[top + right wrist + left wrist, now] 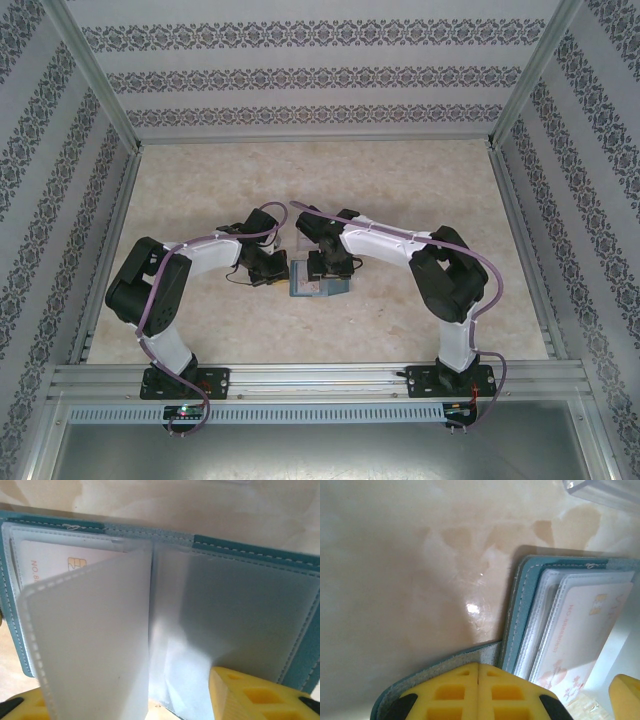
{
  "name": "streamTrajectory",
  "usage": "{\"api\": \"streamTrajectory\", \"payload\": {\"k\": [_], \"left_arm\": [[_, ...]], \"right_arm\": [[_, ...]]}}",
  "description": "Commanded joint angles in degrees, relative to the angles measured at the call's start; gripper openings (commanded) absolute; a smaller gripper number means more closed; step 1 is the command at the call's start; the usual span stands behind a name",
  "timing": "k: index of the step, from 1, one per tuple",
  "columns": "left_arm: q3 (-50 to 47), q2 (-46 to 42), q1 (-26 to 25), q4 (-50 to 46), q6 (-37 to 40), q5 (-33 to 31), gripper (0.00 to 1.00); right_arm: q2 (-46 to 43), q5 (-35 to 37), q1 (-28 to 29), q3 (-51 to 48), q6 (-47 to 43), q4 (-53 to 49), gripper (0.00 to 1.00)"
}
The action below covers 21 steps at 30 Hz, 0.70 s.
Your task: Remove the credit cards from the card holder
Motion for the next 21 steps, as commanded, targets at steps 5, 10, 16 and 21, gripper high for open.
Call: {"api": "streamTrajectory", "payload": {"k": [5,10,16,21], "left_arm": [[-0.56,0.27,0.45,-0.83,0.07,-0.35,0.03],[-0.48,0.35,0.49,-0.92,0.16,-0.44,0.03],[-0.56,0.42,0.46,-0.98,0.07,-0.36,0.03],[-0.60,0.50,0.48,-1.01,0.09,-0.49,0.03]], "right_arm": [[-3.00,-1.63,0.12,-1.07,0.21,1.27,0.32],[-3.53,-4.99,-0.24,-2.76,1.53,5.05,0.12],[-5.06,-8.78,-0.95,-5.34,3.12,9.86,0.07],[-6.01,-8.86,-2.09,-7.76,3.44,10.74,0.06]]}}
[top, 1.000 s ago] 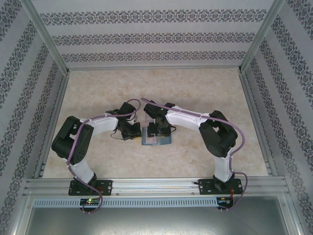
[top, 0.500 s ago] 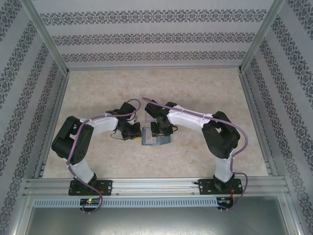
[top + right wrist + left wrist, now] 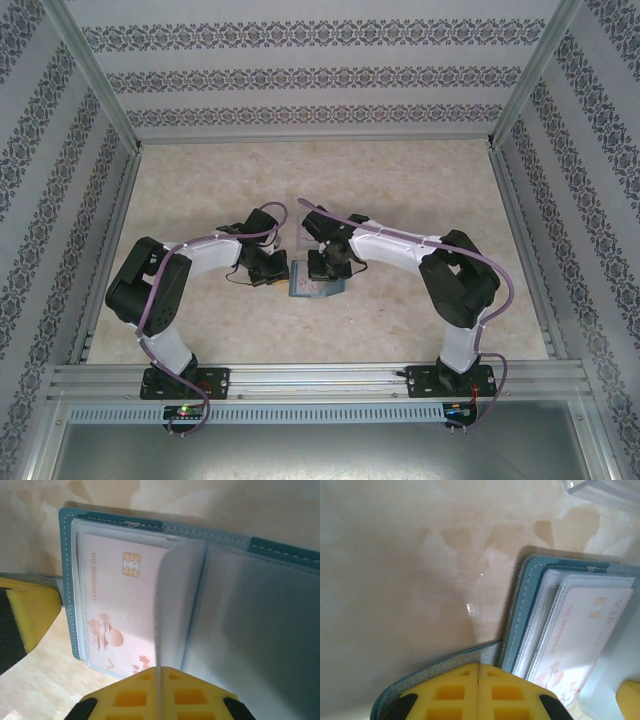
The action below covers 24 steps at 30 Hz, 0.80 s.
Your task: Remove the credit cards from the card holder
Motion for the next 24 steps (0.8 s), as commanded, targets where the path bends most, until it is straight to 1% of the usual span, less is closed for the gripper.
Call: {"api": "streamTrajectory", "payload": {"k": [1,8,24], "left_arm": [[-0.58,0.52,0.49,-1.01,0.09,-0.49,0.03],[-0.60,0.43,0.45,-1.36,0.14,-0.46,0.03],[-0.56,-1.99,0.41,-4.06,0.23,-0.13,0.03]], "right_arm": [[-1.97,-0.47,-0.95,-1.42,0.87,0.52,0.06],[-2.97,4.22,-2.19,-2.52,-1.42,-3.48,0.07],[-1.42,7.82,-3.54,-3.28,-4.96,-5.97,0.18]]}}
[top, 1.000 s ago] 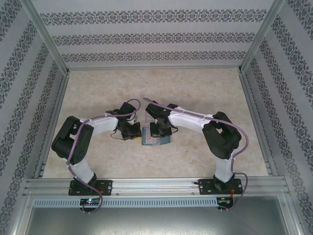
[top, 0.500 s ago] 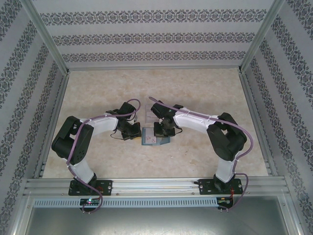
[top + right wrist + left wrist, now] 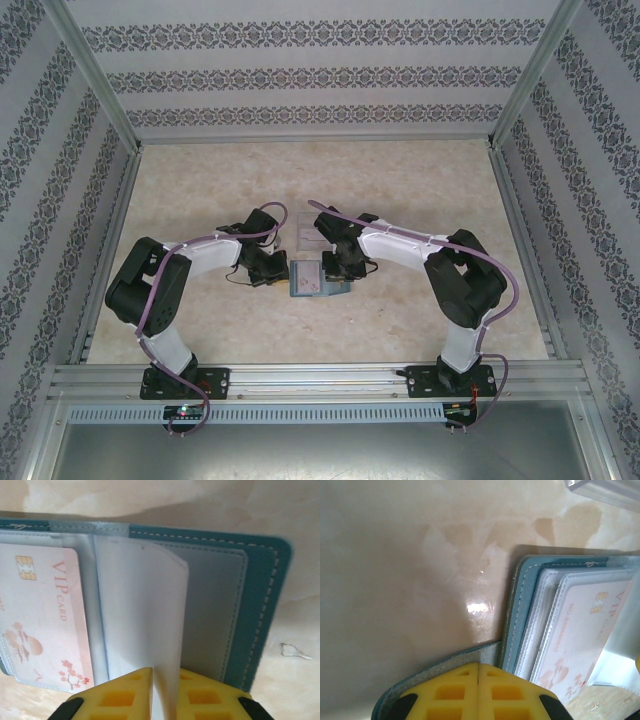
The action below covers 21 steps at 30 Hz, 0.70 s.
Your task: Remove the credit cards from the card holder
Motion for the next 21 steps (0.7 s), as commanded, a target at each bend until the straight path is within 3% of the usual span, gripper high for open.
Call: {"api": "streamTrajectory", "payload": {"k": [1,14,21], "left_arm": [[-0.43,-2.09,0.40,-3.81,0.17,0.04,0.04],[4.23,-4.17,0.02,-6.17,-0.21,-0.64,0.04],[6.10,-3.92,-0.28,-5.95,-0.39,-0.72,0.04]], "right_arm": [[-0.23,3.03,-0.61,-0.56,-1.70,-2.72,0.19],[-2.39,7.53,-1.56,-0.29,-4.99,-6.37,0.55],[-7.29,6.12,-2.20,-2.09,-7.58,-3.12,0.83]]}}
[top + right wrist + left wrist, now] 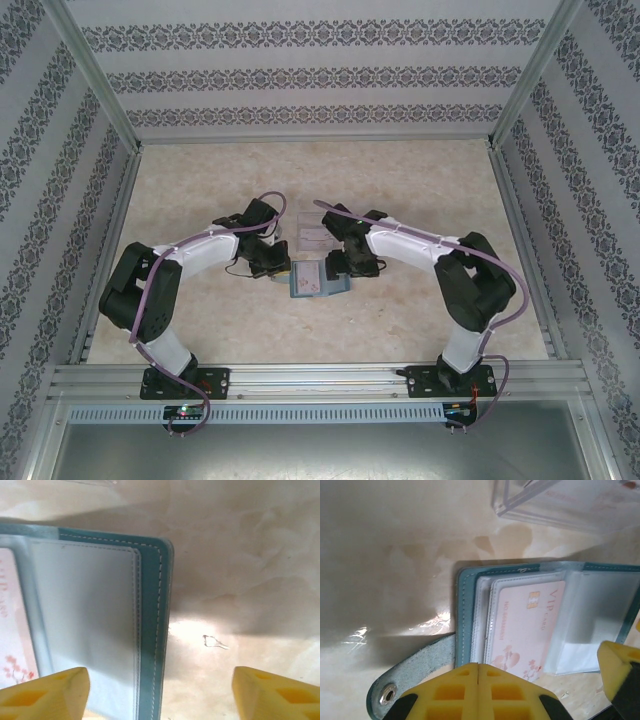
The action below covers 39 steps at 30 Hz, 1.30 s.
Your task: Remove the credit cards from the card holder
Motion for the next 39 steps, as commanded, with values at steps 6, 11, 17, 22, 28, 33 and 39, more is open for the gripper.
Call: {"api": "streamTrajectory", "payload": {"k": [6,11,17,22,28,33,39], "left_arm": [[1.60,-0.63,-0.53,0.49,-1.04,-0.05,0.04],[1.84,0.69,-0.93,2.23,-1.44,0.98,0.04],[2.39,2.01,-1.71,4.07,-2.08,2.09,0.04],[2.36,3.07,-2.17,6.58,-3.24,3.38,0.04],[3.15,4.59,-3.57,8.09,-3.72,4.64,0.07],[2.71,6.01,-4.37,9.79,-4.96,4.72,0.08],[1.84,7.37,-4.67,10.83,-5.47,4.77,0.06]], "right_arm": [[-9.63,-2.76,-0.64,-4.57,-3.28,6.70,0.98],[-12.04,-11.95,-3.12,-7.83,-1.08,13.46,0.98],[-11.24,-17.17,-3.86,-9.17,2.97,19.26,0.81],[-6.95,-22.36,-3.94,-9.45,7.71,25.33,0.61],[-3.00,-25.96,-3.72,-9.44,10.67,30.47,0.37],[-0.82,-26.23,-3.69,-8.77,10.60,31.14,0.32],[1.69,-27.48,-3.68,-8.18,10.50,31.64,0.31]]}}
